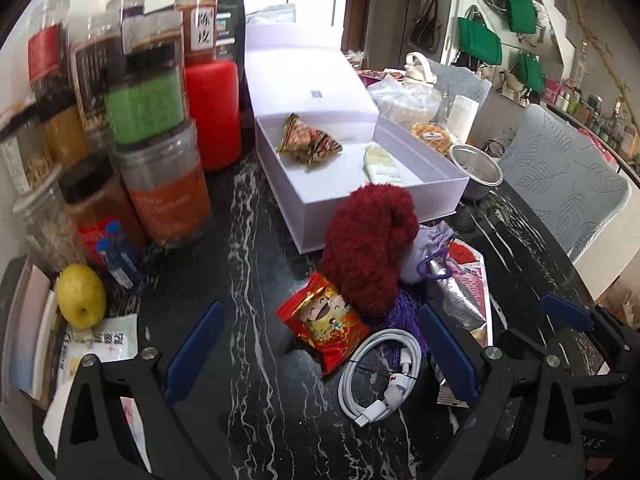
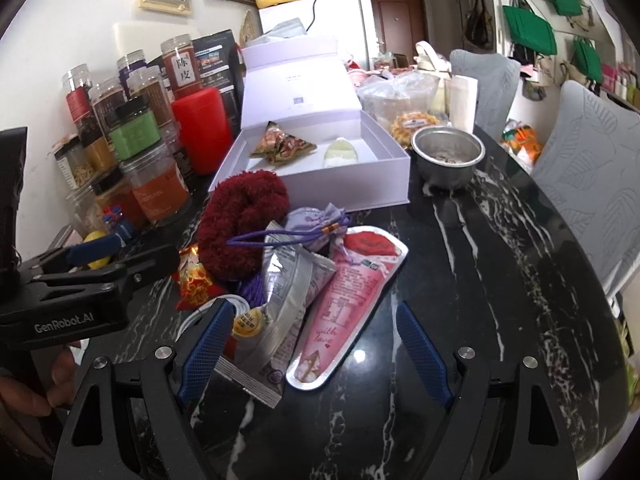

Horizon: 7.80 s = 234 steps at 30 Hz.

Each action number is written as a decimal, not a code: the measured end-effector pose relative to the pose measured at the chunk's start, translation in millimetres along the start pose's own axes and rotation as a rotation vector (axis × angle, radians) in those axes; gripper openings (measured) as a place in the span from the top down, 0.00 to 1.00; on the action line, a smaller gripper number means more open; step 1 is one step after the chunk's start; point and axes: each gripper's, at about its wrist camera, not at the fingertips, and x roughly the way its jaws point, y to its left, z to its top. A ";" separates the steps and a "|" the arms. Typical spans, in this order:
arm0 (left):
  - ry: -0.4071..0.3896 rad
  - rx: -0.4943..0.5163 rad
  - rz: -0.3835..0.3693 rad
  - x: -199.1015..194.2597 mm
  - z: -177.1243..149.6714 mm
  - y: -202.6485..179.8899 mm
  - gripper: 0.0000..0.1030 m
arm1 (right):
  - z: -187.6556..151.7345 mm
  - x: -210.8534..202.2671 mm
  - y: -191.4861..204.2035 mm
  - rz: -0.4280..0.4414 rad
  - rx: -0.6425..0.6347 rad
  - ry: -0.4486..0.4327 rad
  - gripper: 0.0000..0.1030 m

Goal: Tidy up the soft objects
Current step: 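Grasp the red snack packet with the left gripper and lift it, then grasp the coiled white cable with the right gripper while the left gripper holds the packet, then lift the white cable with the right gripper while the left gripper carries the packet, then carry the red packet and white cable over the white box with both grippers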

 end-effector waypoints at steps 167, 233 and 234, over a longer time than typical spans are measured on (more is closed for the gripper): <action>0.131 -0.083 -0.034 -2.2 -48.7 65.6 0.61 | -23.4 54.1 70.8 0.157 -0.307 0.161 0.16; -0.196 0.084 -0.085 -15.5 106.9 -28.0 0.61 | 106.3 -17.4 -6.2 0.068 -0.169 -0.200 0.30; -0.199 0.088 -0.073 -12.6 111.0 -28.3 0.61 | 109.6 -16.3 -5.9 0.070 -0.173 -0.202 0.30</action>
